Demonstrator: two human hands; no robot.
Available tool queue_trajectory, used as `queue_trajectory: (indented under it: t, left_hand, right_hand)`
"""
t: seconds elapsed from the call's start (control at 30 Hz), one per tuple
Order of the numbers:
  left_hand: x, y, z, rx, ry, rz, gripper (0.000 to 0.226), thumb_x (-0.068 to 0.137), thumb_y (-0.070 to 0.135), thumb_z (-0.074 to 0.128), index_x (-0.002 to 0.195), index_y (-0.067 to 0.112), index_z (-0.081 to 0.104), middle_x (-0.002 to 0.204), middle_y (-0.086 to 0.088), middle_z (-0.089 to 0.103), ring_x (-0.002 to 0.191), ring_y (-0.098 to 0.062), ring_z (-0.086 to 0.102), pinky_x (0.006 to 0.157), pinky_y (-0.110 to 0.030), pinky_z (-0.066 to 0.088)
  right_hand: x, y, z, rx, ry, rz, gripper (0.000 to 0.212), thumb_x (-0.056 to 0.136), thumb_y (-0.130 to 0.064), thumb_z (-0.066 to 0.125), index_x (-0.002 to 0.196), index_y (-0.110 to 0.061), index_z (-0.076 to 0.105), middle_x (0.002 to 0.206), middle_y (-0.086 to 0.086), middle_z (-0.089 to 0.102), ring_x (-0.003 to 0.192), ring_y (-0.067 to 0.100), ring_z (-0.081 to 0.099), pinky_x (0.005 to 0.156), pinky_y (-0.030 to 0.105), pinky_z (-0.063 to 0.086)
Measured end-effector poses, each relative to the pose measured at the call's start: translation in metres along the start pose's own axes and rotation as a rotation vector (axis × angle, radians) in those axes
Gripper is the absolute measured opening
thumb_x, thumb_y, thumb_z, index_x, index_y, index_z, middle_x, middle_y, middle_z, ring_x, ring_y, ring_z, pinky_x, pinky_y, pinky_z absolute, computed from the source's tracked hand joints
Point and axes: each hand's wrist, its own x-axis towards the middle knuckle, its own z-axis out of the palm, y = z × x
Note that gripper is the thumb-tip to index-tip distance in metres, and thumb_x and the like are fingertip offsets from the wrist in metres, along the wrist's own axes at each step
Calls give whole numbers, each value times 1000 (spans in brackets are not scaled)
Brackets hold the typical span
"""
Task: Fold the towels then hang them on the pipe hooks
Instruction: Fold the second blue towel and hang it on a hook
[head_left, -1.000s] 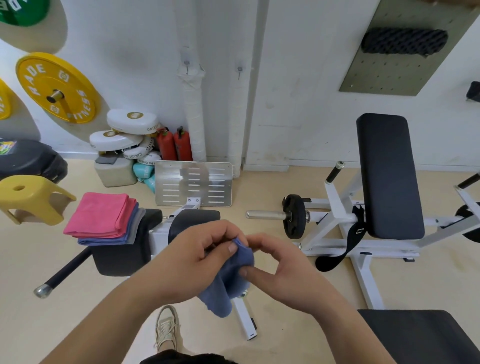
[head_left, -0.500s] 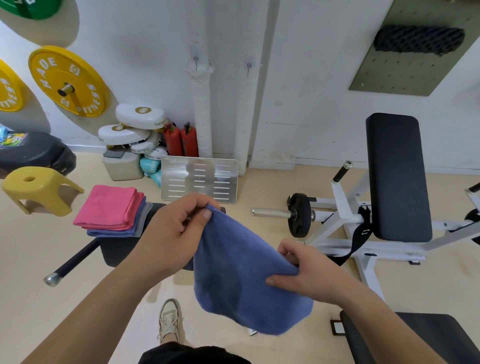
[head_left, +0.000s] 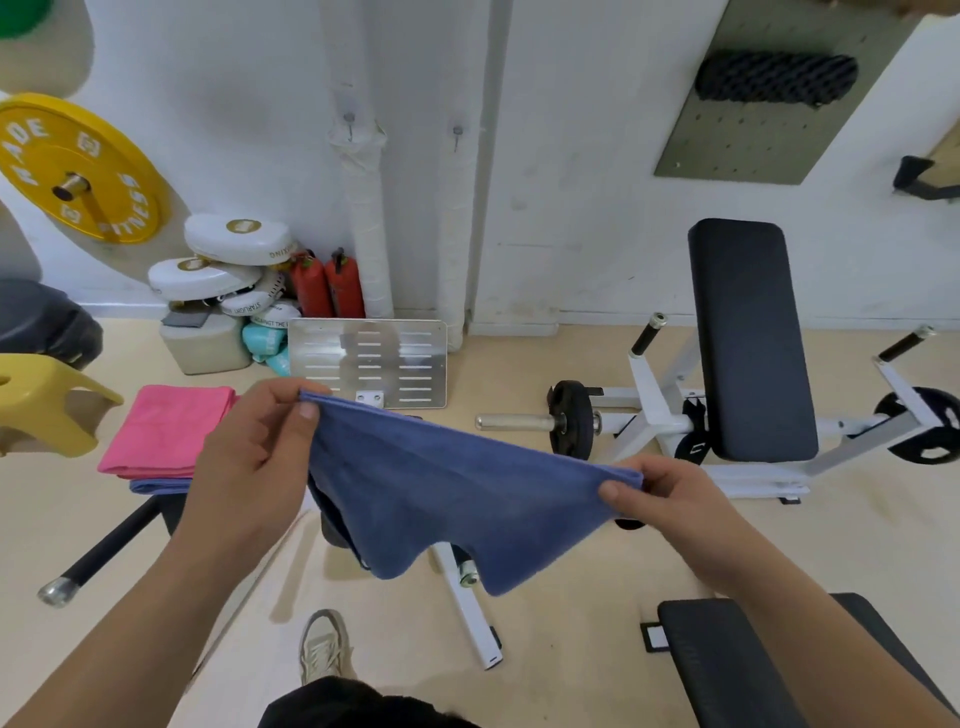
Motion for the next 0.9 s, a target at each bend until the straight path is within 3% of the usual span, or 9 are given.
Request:
queue_trajectory:
  t: [0.07, 0.13, 0.27, 0.33, 0.5, 0.6, 0.67, 0.8, 0.9]
  left_hand:
    - [0, -3, 3, -17, -15, -67, 28, 106, 19, 49, 98, 41, 64, 92, 20, 70, 84, 1, 63, 78, -33, 52]
    - [-1, -4, 7, -13, -39, -103, 30, 107, 21, 48, 95, 43, 64, 86, 20, 69, 81, -9, 63, 73, -39, 52]
    - [5, 7, 8, 30, -34, -15, 25, 106, 21, 48, 105, 42, 60, 92, 21, 68, 91, 16, 59, 77, -19, 45]
    - [15, -1, 9, 65, -83, -88, 22, 106, 20, 49, 105, 37, 63, 98, 20, 66, 96, 5, 61, 78, -20, 46]
    - [40, -35, 9, 15, -210, -464, 19, 105, 24, 53, 98, 26, 71, 102, -3, 73, 100, -31, 68, 87, -54, 60]
    - [55, -41, 11, -86, -222, -632, 18, 105, 20, 55, 98, 19, 71, 105, -13, 73, 100, -39, 70, 86, -56, 61]
    - [67, -44, 13, -118, -207, -636, 19, 105, 19, 56, 98, 14, 73, 101, -17, 76, 98, -42, 72, 85, -58, 62]
    - [88, -32, 19, -143, -211, -461, 21, 101, 16, 58, 92, 21, 76, 85, -2, 79, 76, -19, 71, 73, -37, 61]
    - [97, -13, 22, -123, -272, -291, 27, 98, 14, 62, 86, 33, 77, 81, 20, 76, 78, 5, 69, 69, -8, 51]
  right_hand:
    - [0, 1, 3, 214, 45, 18, 22, 92, -22, 67, 102, -4, 76, 93, 17, 76, 85, 21, 70, 77, 29, 57]
    - [2, 1, 11, 325, 137, 37, 17, 99, -18, 63, 101, -9, 77, 91, 11, 77, 82, 19, 70, 68, 26, 58]
    - [10, -3, 19, 339, 301, 9, 17, 102, -29, 60, 99, -16, 71, 87, 1, 75, 76, 13, 68, 63, 30, 53]
    - [16, -6, 21, 273, 339, -16, 17, 103, -32, 60, 96, -19, 70, 85, 0, 77, 75, 13, 68, 64, 31, 51]
    - [39, -10, 40, 316, 338, 110, 22, 100, -35, 66, 101, -13, 70, 93, 10, 77, 81, 22, 69, 71, 38, 54]
    - [58, -21, 58, 355, 303, 189, 31, 99, -33, 66, 103, -3, 67, 85, 11, 69, 74, 23, 63, 58, 35, 53]
    - [72, -35, 76, 350, 254, 168, 29, 100, -28, 66, 103, 1, 69, 81, 11, 71, 69, 24, 66, 59, 38, 59]
    - [97, -72, 127, 292, 153, 70, 25, 100, -23, 66, 94, -1, 75, 87, 19, 74, 73, 29, 72, 66, 43, 64]
    - [118, -95, 173, 216, 129, 11, 28, 99, -30, 66, 90, -6, 76, 91, 25, 72, 86, 42, 72, 74, 53, 65]
